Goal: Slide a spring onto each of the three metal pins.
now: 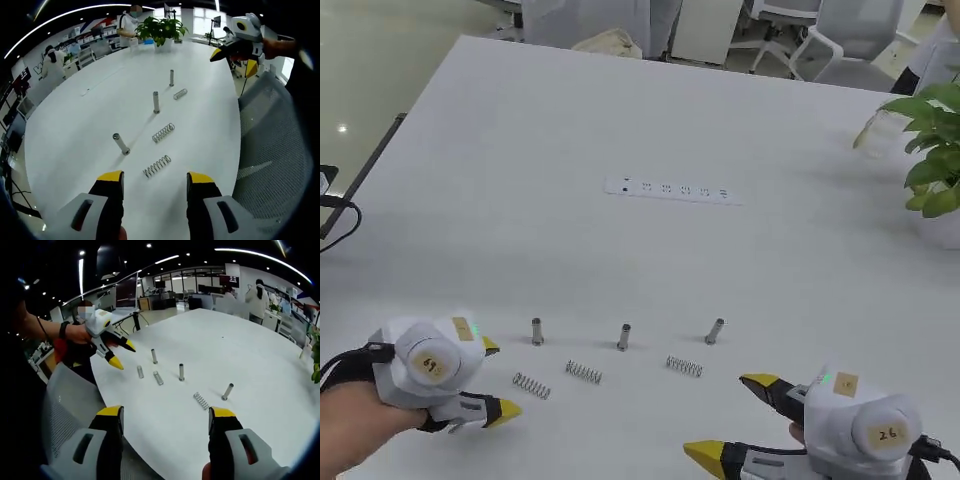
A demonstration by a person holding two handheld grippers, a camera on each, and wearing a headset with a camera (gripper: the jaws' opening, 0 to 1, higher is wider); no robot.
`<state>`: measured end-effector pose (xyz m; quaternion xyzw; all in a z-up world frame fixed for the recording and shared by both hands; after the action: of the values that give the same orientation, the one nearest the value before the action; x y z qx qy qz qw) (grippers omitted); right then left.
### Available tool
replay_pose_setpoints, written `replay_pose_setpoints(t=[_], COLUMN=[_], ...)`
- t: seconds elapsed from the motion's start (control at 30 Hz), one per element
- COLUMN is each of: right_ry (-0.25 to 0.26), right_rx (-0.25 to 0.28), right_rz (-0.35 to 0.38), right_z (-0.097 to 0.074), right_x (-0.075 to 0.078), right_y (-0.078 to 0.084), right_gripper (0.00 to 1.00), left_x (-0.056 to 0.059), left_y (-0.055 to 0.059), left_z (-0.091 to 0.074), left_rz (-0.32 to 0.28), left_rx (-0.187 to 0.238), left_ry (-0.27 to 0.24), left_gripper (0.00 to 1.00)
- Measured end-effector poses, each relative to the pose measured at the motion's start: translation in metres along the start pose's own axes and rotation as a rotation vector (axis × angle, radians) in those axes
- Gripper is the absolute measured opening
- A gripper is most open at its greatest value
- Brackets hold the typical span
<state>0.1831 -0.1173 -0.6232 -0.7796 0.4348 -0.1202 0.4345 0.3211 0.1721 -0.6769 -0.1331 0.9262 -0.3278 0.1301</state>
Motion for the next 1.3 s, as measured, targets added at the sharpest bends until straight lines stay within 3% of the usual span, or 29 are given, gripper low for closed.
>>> replay_pose_setpoints(t=[0.23, 0.5, 0.97, 1.3], right_ry=[0.006, -0.007, -0.029, -0.021], right_rx=[-0.005, -0.012, -0.025, -0.017], right_rz=[0.01, -0.001, -0.012, -0.001], right_z=[-0.002, 0.0, 0.005, 0.003], right_x=[-0.003, -0.005, -0.01, -0.008], right_y=[0.005, 0.005, 0.008, 0.008], right_gripper=[0.68, 0.67, 0.68, 0.68], left_x=[-0.001, -0.003, -0.008, -0.002], left_y=[0.003, 0.008, 0.006, 0.003], left_z=[0.01, 0.02, 0.036, 0.047], left_rz=[0.062, 0.082, 0.139, 0.192], left_rx=[-0.035, -0.056, -0.08, -0.095], left_ry=[0.041, 0.075, 0.11, 0.165], left_gripper=[0.44, 0.42, 0.39, 0.27])
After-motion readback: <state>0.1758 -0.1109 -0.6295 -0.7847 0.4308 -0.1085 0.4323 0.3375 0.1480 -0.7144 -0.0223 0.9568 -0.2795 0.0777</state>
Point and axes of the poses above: the centre of the closed fingertips' face, and the gripper's own axes: z roughly forward along the fingers, x roughly to its right, y roughly out of its underside, the point moved 8 cm from there along -z, roughly backward along the fingers, and after that the axes turned 6 degrees about -y, right-handed, at the moved point
